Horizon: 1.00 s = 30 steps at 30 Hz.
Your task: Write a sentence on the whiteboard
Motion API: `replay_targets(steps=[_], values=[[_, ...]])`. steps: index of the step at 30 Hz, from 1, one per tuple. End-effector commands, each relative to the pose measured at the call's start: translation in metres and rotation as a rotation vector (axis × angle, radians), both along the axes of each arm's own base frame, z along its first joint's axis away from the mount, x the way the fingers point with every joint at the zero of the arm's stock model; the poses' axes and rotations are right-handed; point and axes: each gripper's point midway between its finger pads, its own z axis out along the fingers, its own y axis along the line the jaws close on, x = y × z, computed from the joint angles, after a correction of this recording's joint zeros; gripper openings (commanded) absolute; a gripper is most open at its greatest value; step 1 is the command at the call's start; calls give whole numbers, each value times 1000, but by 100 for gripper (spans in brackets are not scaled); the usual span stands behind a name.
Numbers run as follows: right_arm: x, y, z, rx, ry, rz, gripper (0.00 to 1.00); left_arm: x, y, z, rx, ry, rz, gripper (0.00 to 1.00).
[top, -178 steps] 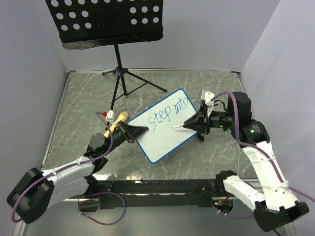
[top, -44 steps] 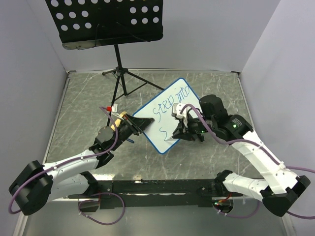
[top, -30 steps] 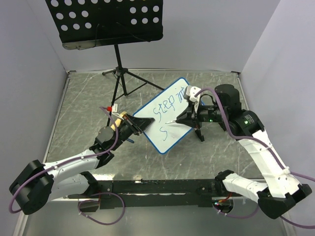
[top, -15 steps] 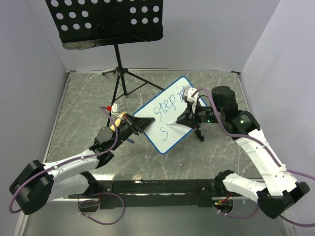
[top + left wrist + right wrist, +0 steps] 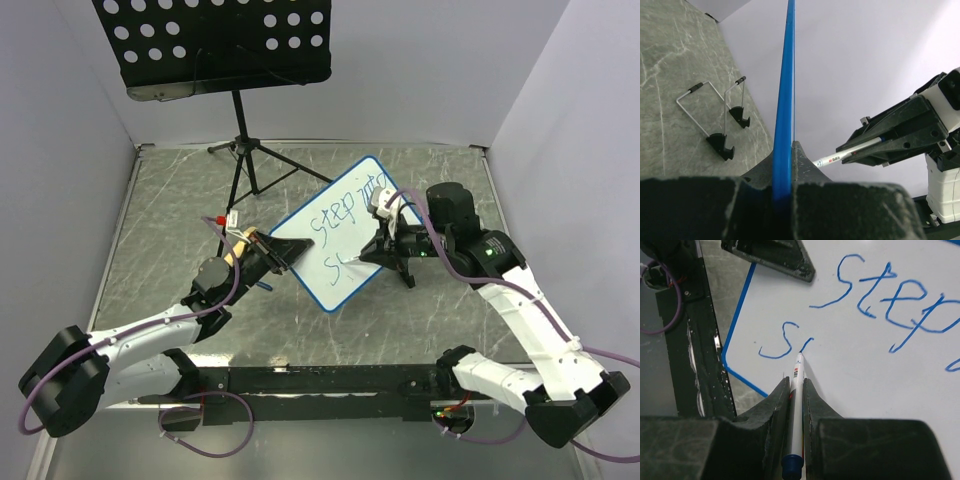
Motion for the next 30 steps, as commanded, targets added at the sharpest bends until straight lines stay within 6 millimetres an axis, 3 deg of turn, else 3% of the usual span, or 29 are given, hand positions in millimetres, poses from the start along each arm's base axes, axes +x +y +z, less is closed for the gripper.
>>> replay_targets(steps=[1,6,19,25,30], values=[[-9,-9,-7,-36,-12,-5,0,-14,16,76,-193,-165,-3,1],[1,-14,-6,-46,-38,-62,0,-14,15,75,-193,-160,-11,1],[41,-5,31,-3,-118,-143,0,-16,13,75,-188,-162,-24,1],[38,-3,24,-13,-85,-120,0,-17,15,74,-191,-164,-23,1],[18,-10,7,-36,-53,-95,0,-14,20,73,-192,-163,-1,1]])
